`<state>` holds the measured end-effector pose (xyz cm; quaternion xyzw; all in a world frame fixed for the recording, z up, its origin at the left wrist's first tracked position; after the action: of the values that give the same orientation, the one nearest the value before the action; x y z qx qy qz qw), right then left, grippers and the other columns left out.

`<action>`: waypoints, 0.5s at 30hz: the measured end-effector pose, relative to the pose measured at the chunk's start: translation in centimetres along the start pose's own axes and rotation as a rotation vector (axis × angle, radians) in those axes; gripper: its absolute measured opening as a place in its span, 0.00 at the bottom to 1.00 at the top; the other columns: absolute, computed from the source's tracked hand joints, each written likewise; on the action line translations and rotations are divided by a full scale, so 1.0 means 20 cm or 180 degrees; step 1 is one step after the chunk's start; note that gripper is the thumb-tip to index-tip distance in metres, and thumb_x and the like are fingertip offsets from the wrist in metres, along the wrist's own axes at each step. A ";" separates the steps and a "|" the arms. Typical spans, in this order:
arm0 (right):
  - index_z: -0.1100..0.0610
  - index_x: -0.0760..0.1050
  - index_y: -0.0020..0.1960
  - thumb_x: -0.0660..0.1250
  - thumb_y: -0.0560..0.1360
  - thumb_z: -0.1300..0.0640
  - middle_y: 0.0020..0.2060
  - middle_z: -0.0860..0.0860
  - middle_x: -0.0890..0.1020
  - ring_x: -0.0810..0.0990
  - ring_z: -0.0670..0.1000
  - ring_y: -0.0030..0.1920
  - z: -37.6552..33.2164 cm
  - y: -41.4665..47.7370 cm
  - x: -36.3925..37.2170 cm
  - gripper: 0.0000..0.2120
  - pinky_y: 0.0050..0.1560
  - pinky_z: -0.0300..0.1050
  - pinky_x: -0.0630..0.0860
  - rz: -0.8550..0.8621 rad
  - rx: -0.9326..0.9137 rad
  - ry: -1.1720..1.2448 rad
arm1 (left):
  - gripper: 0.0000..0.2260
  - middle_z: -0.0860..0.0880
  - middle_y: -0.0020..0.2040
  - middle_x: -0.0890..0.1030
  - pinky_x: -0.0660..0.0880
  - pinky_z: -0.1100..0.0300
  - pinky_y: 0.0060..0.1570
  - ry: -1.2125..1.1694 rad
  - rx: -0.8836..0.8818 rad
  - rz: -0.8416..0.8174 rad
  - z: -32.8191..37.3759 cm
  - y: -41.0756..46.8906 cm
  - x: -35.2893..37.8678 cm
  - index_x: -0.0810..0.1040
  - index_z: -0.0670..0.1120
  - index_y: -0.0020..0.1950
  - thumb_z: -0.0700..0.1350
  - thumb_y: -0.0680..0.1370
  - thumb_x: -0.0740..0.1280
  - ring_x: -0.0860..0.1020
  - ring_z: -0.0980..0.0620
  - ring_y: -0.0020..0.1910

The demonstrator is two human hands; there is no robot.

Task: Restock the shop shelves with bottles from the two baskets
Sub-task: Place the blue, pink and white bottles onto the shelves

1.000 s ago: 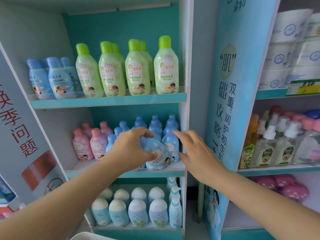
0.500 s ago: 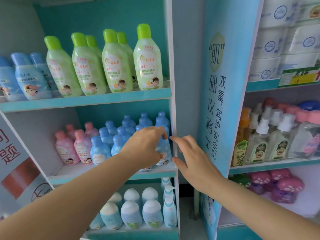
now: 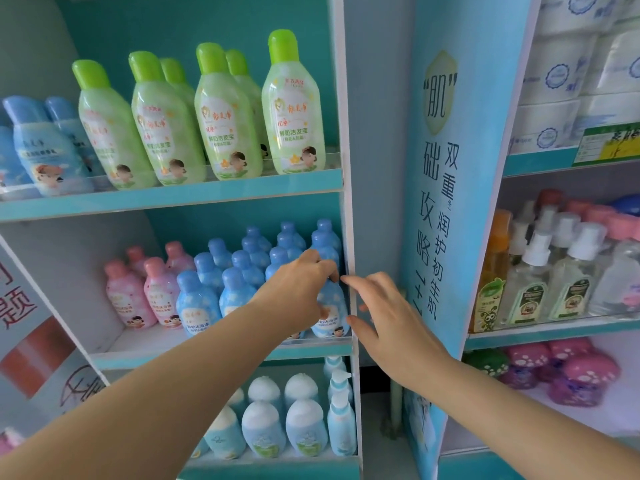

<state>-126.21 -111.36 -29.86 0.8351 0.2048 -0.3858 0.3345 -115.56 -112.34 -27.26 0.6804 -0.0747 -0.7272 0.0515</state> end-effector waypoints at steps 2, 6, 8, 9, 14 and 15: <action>0.45 0.58 0.71 0.60 0.79 0.54 0.58 0.45 0.64 0.76 0.51 0.55 0.00 0.00 0.00 0.23 0.54 0.50 0.73 -0.0016 0.0021 -0.0009 | 0.21 0.51 0.58 0.67 0.66 0.58 0.41 0.0074 0.0007 -0.0062 0.00 0.01 0.01 0.71 0.53 0.62 0.45 0.71 0.71 0.74 0.47 0.51; 0.44 0.58 0.71 0.60 0.78 0.54 0.58 0.45 0.64 0.76 0.51 0.54 0.01 0.01 0.01 0.23 0.54 0.51 0.73 -0.0023 0.0038 -0.0017 | 0.22 0.50 0.61 0.64 0.65 0.58 0.41 0.0113 0.0002 -0.0137 0.00 0.03 0.04 0.70 0.51 0.63 0.44 0.72 0.72 0.75 0.45 0.49; 0.44 0.58 0.71 0.60 0.78 0.54 0.58 0.45 0.64 0.76 0.51 0.54 0.01 0.01 0.01 0.23 0.54 0.51 0.73 -0.0030 0.0047 -0.0039 | 0.23 0.49 0.62 0.64 0.69 0.57 0.42 0.0045 0.0023 -0.0047 0.00 0.03 0.04 0.68 0.50 0.63 0.43 0.71 0.72 0.76 0.44 0.48; 0.45 0.59 0.71 0.60 0.78 0.54 0.58 0.45 0.64 0.76 0.51 0.54 0.01 0.01 0.01 0.23 0.54 0.51 0.73 -0.0032 0.0046 -0.0051 | 0.24 0.49 0.62 0.64 0.72 0.55 0.43 0.0011 0.0035 0.0022 0.01 0.03 0.03 0.67 0.50 0.64 0.43 0.71 0.72 0.77 0.44 0.48; 0.46 0.60 0.70 0.60 0.79 0.54 0.58 0.44 0.64 0.76 0.51 0.54 0.01 0.00 0.01 0.21 0.54 0.50 0.73 -0.0055 0.0052 -0.0092 | 0.27 0.49 0.63 0.66 0.75 0.51 0.47 -0.0181 -0.0085 0.0353 -0.03 0.01 -0.01 0.65 0.50 0.66 0.44 0.71 0.72 0.77 0.44 0.46; 0.46 0.60 0.70 0.60 0.79 0.53 0.58 0.44 0.64 0.76 0.51 0.54 0.01 0.00 0.02 0.21 0.54 0.50 0.73 -0.0061 0.0053 -0.0101 | 0.26 0.49 0.63 0.67 0.74 0.51 0.47 -0.0214 -0.0113 0.0398 -0.04 0.01 -0.01 0.65 0.49 0.66 0.46 0.72 0.72 0.77 0.45 0.46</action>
<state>-126.15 -111.54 -30.23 0.8297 0.2042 -0.4038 0.3270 -114.80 -112.50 -27.02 0.6486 -0.1059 -0.7462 0.1063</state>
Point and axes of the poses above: each hand's wrist, its own y-axis towards the middle knuckle, its own x-axis out of the palm, z = x × y, the point moved 9 cm from there along y, towards the middle knuckle
